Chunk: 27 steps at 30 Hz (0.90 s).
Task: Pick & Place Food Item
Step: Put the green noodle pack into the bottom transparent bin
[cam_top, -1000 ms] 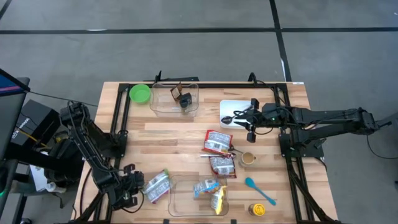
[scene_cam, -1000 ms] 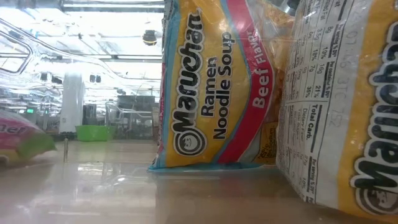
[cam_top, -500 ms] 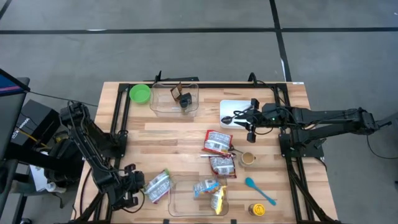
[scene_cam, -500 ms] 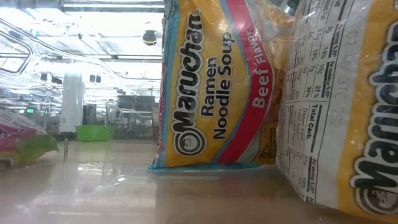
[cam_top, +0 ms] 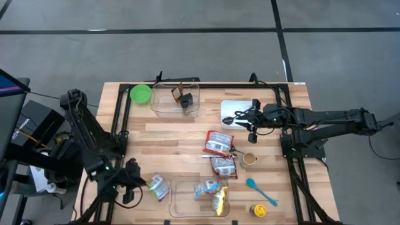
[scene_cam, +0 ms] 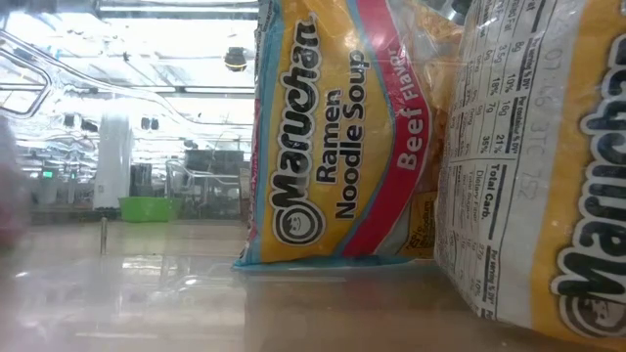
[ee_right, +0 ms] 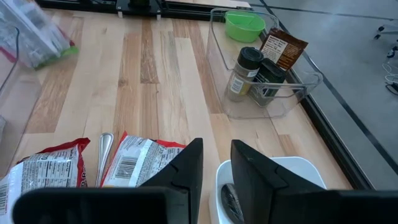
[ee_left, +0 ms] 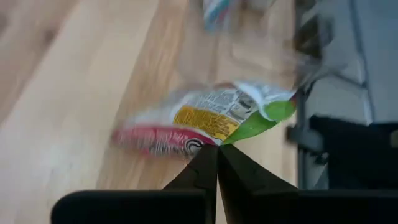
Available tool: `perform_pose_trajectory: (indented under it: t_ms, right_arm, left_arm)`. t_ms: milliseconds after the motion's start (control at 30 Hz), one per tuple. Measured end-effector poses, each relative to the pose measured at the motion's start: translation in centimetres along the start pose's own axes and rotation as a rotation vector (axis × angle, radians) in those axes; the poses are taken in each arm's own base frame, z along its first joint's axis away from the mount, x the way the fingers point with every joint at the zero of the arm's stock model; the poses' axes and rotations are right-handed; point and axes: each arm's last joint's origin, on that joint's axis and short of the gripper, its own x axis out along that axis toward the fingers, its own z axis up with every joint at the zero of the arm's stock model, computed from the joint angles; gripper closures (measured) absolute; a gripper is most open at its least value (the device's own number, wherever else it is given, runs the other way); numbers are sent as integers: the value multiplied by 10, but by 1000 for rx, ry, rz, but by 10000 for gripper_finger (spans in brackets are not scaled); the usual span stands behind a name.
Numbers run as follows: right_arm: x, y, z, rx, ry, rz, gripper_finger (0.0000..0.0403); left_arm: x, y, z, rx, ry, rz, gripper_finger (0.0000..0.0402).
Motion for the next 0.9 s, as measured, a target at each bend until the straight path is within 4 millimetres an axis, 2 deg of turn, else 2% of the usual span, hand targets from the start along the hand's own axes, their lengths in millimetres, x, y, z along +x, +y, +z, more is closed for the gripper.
perform_pose_trajectory:
  t_ms: [367,900]
  right_arm:
    - [0,0,0,0,0,0,326]
    - [0,0,1,106,-9,-1,326]
  left_arm:
    - [-26,0,25,60,-210,-104,401]
    - [-40,-16,45,261,-469,-141,401]
